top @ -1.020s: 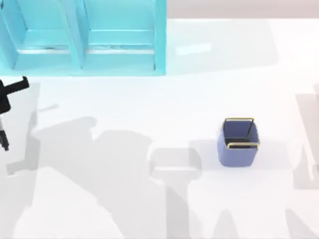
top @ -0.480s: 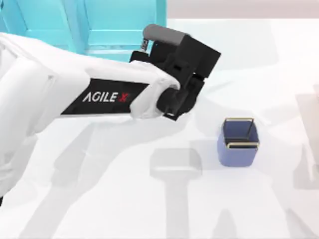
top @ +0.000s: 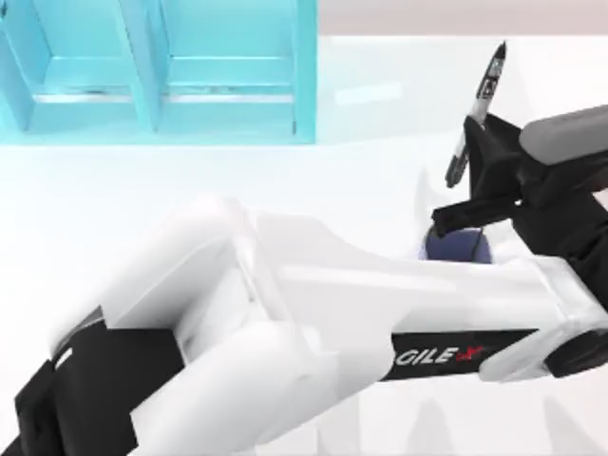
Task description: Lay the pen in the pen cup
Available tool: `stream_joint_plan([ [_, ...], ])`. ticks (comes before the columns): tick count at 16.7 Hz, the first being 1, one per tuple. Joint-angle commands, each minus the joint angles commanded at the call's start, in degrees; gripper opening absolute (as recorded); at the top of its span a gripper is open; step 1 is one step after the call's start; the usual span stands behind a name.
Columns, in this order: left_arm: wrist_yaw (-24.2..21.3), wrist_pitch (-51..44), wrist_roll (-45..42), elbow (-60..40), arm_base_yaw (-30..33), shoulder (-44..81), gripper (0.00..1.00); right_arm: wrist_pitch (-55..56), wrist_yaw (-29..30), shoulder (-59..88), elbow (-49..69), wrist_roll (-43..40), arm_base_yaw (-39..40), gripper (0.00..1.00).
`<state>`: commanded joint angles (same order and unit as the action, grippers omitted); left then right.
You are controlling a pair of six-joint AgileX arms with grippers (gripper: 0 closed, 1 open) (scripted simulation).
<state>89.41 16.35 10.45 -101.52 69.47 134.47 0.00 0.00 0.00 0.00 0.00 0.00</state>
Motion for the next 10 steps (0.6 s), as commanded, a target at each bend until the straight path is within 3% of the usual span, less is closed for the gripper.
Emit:
stream_joint_plan([
  [4, 5.1, 3.5, 0.2, -3.9, 3.5, 1.3, 0.0, 0.0, 0.0, 0.0, 0.0, 0.0, 0.0, 1.0],
  [7, 5.1, 3.5, 0.2, -3.9, 3.5, 1.3, 0.0, 0.0, 0.0, 0.0, 0.0, 0.0, 0.0, 1.0],
  [8, 1.0, 3.1, 0.0, -7.4, 3.1, 3.9, 0.0, 0.0, 0.0, 0.0, 0.0, 0.0, 0.0, 1.0],
  [10, 1.6, 3.0, 0.2, -6.8, 3.1, 3.5, 0.0, 0.0, 0.0, 0.0, 0.0, 0.0, 0.0, 1.0],
])
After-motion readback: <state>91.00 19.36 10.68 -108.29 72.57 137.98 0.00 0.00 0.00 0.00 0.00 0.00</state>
